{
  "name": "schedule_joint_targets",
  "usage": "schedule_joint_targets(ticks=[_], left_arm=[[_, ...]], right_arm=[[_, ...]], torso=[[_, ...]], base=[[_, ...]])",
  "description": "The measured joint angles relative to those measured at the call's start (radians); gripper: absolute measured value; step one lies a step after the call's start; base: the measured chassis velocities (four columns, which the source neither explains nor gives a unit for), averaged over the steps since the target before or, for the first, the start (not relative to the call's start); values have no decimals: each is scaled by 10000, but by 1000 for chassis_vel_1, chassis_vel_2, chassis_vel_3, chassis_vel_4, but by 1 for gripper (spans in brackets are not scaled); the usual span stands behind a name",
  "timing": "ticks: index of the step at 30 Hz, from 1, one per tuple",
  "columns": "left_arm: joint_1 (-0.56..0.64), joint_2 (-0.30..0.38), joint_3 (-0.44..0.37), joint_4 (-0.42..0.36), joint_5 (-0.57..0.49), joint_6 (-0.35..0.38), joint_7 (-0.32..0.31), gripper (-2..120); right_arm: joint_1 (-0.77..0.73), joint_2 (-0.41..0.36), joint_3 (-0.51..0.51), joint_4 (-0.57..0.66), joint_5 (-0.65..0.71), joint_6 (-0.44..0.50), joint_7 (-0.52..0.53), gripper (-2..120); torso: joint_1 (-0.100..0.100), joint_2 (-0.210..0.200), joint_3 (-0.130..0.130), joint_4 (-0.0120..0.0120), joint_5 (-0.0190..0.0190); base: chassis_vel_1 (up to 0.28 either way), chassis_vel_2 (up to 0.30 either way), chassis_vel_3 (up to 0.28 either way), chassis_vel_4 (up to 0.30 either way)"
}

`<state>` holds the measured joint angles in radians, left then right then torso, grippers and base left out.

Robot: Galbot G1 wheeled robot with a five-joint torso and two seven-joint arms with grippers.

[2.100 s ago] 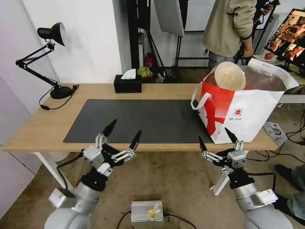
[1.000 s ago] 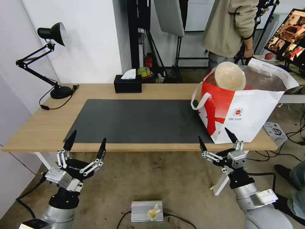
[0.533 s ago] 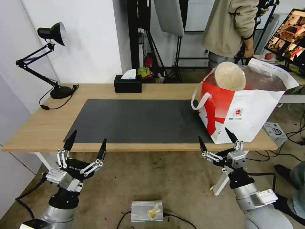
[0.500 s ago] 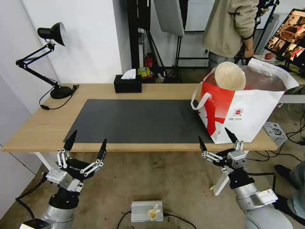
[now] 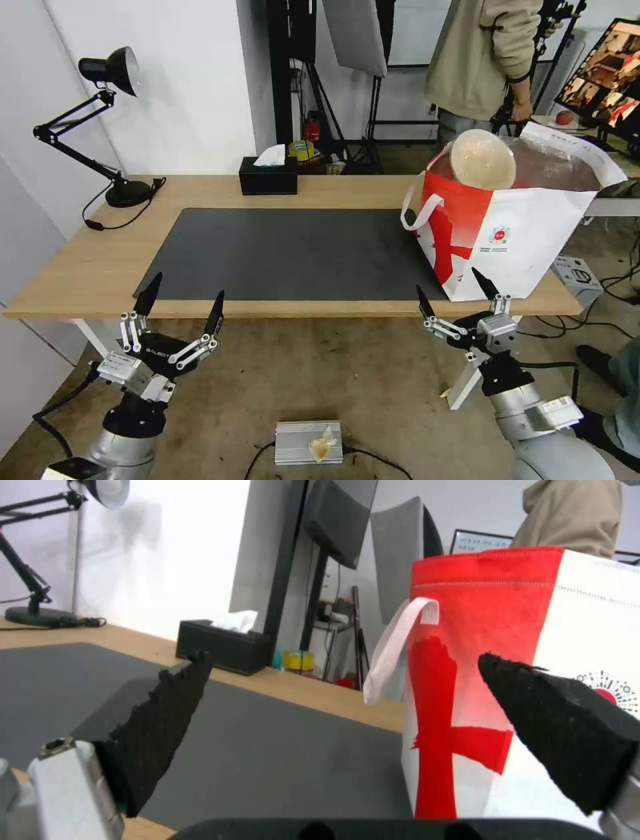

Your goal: Pick up the trash from the table and place it into the takeout bag.

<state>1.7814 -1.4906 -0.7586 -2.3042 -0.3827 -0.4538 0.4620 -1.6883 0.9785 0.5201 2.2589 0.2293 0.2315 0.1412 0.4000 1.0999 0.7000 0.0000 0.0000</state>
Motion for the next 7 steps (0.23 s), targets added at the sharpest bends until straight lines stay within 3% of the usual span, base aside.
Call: schedule_joint_targets(ticks=[7], left_arm=[[0,0,1,0,0,4,-3,100]], right_arm=[[0,0,0,0,0,0,0,100]], torso=[[0,0,0,0,0]], base=[[0,0,0,0]])
